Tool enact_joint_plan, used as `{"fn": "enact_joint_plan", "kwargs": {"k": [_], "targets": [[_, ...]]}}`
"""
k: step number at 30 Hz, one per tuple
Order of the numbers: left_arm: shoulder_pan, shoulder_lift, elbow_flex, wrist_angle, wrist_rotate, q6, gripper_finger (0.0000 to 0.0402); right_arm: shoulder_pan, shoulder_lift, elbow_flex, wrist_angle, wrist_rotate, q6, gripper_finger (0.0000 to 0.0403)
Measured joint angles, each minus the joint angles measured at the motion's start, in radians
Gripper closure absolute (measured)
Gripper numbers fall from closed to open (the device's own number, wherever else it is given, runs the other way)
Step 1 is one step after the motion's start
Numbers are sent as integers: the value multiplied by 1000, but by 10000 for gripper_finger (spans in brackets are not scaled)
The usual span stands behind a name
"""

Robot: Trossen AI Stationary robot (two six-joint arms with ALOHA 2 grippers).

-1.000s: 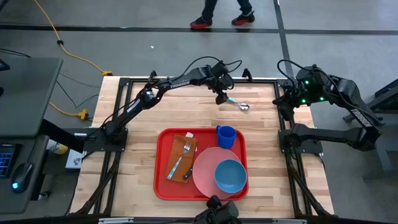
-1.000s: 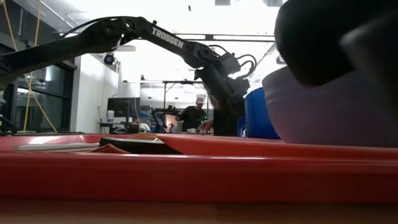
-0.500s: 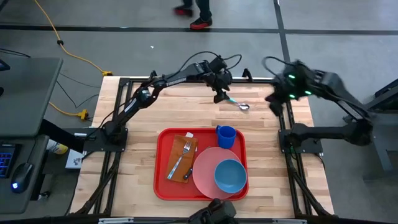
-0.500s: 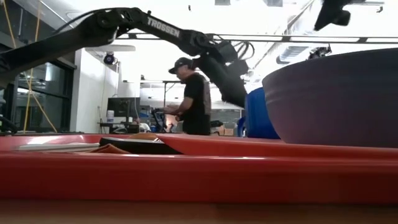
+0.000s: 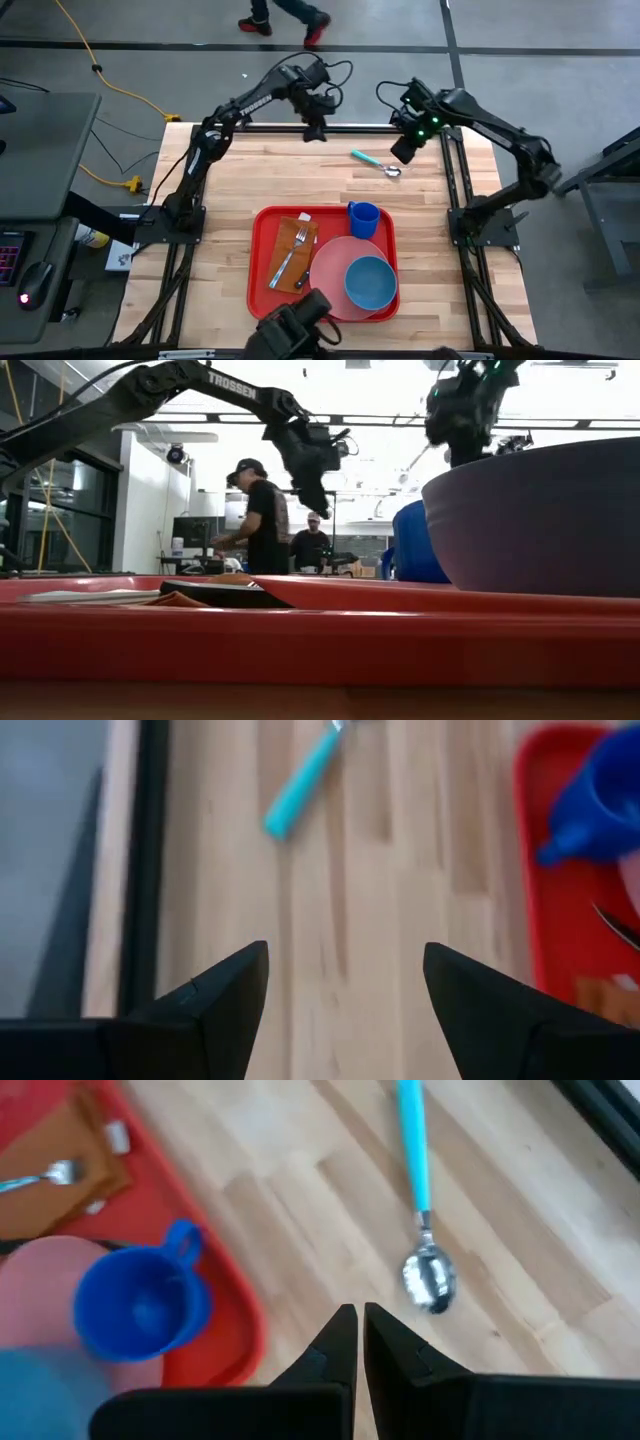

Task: Set up tray
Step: Put the blue spoon on top of the orange napkin on the serving tray

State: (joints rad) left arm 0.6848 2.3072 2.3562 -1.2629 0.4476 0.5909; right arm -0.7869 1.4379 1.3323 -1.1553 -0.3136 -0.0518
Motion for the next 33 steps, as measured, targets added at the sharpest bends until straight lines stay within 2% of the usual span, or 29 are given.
{"fn": "enact_joint_plan", "kwargs": {"k": [5, 9, 13, 16, 26, 29, 33], "targets": [[18, 0, 0, -119, 106, 129, 105, 8, 132, 0, 64, 89, -80, 402], [7, 0, 0, -174, 182, 215, 105, 32, 245, 0, 98, 101, -141, 402], [10, -7, 0, -197, 223, 233, 105, 79, 325, 0, 133, 131, -195, 391], [10, -31, 0, -204, 219, 240, 105, 103, 354, 0, 176, 152, -199, 358], [-6, -132, 0, -236, 226, 242, 105, 115, 369, 2, 308, 248, -176, 201], [-7, -176, 0, -253, 249, 250, 105, 115, 390, 2, 312, 254, -175, 175], [-6, -235, 0, -265, 253, 250, 105, 119, 417, 2, 298, 254, -174, 165]]}}
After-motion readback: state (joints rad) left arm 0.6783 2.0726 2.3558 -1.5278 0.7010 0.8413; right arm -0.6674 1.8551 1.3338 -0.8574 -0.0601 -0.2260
